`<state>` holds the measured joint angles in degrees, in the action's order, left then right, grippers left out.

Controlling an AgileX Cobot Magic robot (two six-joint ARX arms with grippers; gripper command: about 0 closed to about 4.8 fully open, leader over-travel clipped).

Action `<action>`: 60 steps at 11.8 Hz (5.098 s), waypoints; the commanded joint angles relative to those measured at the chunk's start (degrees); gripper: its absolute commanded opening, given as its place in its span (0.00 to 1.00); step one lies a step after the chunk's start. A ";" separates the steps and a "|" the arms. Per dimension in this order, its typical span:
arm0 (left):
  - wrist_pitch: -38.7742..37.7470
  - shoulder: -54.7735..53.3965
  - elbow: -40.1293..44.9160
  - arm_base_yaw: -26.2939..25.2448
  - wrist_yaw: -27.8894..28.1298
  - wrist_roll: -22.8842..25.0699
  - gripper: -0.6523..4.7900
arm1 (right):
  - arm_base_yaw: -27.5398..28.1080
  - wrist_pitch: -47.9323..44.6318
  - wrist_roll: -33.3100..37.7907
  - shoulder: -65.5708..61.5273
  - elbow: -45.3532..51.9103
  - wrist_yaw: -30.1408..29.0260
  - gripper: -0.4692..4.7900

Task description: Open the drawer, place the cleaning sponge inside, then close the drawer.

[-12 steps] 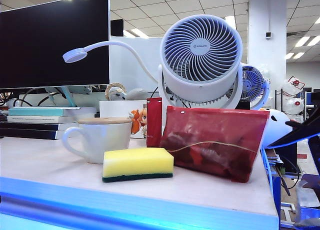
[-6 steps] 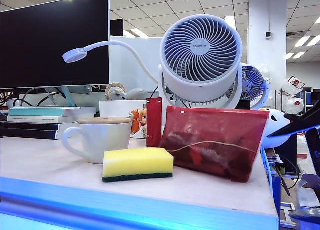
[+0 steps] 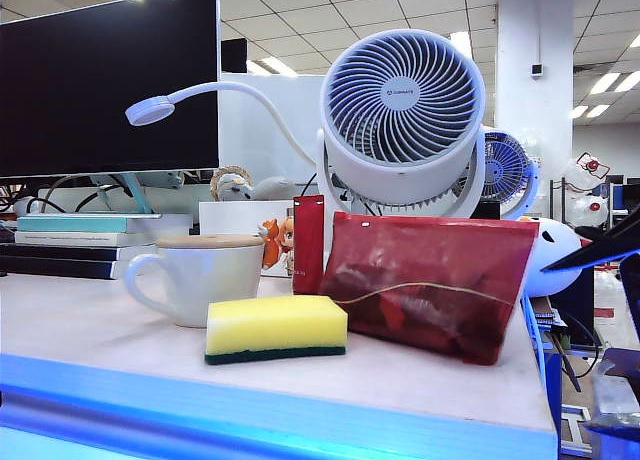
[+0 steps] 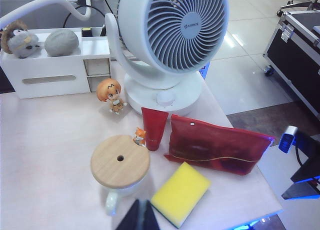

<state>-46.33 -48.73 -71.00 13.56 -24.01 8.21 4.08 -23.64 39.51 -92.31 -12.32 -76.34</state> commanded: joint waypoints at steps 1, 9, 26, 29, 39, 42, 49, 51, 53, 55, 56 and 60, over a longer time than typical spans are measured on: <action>0.52 0.09 -0.13 -0.02 -0.28 0.35 0.12 | 0.00 -0.63 -0.07 0.20 -0.04 -0.72 1.00; 0.52 0.07 -0.11 -0.11 -0.42 0.35 0.12 | -0.13 -0.76 -0.85 0.17 -0.04 -1.53 1.00; 0.52 0.07 -0.11 -0.11 -0.26 0.35 0.12 | -7.50 -6.40 -3.45 -6.27 -0.04 8.55 1.00; 0.52 0.07 -0.09 -0.11 -0.26 0.35 0.12 | -7.54 -11.80 -3.32 -12.11 -0.04 7.56 1.00; 0.52 0.07 -0.09 -0.11 -0.26 0.35 0.12 | -7.63 -31.08 7.67 -17.35 -0.04 5.38 1.00; 0.52 0.07 -0.09 -0.11 -0.26 0.35 0.12 | -7.69 -31.01 8.48 -17.35 0.00 3.72 1.00; 0.52 0.07 -0.09 -0.11 -0.26 0.35 0.12 | -8.09 -28.41 8.35 -17.35 1.88 8.07 1.00; 0.52 0.07 -0.09 -0.11 -0.26 0.35 0.12 | -8.39 -28.52 8.41 -17.35 1.75 7.41 1.00; 0.52 0.07 -0.09 -0.11 -0.26 0.35 0.12 | -8.39 -28.50 8.85 -17.33 1.62 5.49 1.00; 0.52 0.07 -0.09 -0.11 -0.26 0.35 0.12 | -8.41 -28.55 8.83 -17.35 1.53 5.64 1.00; 0.52 0.07 -0.09 -0.11 -0.26 0.35 0.12 | -8.52 -28.55 8.90 -17.35 1.42 5.64 1.00; 0.52 0.07 -0.09 -0.11 -0.26 0.35 0.12 | -9.07 -29.33 10.32 -17.35 -0.26 5.51 1.00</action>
<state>-46.30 -48.75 -70.96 13.50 -24.01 8.21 -4.97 -51.68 49.12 -109.82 -12.23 -70.30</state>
